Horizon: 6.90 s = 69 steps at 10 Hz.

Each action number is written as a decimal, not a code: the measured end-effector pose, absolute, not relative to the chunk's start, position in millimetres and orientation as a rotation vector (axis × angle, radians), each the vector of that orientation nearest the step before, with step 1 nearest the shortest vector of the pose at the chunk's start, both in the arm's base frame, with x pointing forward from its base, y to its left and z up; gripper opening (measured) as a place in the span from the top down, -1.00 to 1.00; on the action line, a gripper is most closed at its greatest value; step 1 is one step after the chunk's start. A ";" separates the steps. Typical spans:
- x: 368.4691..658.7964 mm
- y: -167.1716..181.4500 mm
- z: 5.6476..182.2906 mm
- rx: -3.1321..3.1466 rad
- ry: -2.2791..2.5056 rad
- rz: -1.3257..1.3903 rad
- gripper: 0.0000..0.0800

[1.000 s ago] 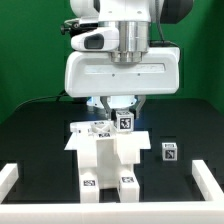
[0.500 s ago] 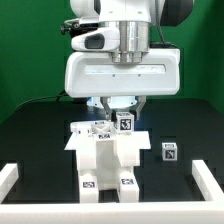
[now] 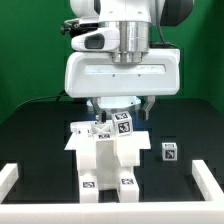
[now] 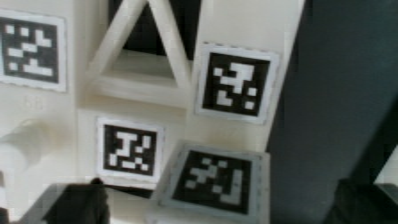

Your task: Assemble chair

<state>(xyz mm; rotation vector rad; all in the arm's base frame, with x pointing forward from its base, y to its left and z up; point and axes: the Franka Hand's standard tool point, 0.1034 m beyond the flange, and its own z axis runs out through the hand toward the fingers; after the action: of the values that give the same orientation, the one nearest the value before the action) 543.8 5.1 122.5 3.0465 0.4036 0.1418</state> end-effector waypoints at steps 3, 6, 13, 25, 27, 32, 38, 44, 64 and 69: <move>543.8 5.1 122.5 3.047 0.404 0.142 -0.62; 539.1 5.0 124.3 3.080 0.367 0.054 -0.62; 543.5 5.1 122.3 3.104 0.320 0.020 0.11; 548.8 4.4 121.5 3.043 -0.927 0.123 0.29; 548.8 5.4 121.4 2.991 -1.111 0.117 0.29; 549.1 9.9 121.5 2.735 -1.716 0.083 0.29; 551.4 9.9 120.9 2.754 -1.720 0.112 -0.43; 551.2 4.9 120.6 3.131 -0.742 0.163 -0.62; 556.5 20.2 120.5 2.806 -1.638 0.117 -0.31; 545.6 22.3 115.4 3.148 -0.649 0.156 -0.62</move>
Offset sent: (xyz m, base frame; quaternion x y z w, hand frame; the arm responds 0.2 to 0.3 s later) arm 0.0000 0.0000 0.0000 0.0000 0.0000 0.0000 1.0000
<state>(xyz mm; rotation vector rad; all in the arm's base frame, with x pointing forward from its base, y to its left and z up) 545.6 22.3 115.4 3.1479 -0.6492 0.1559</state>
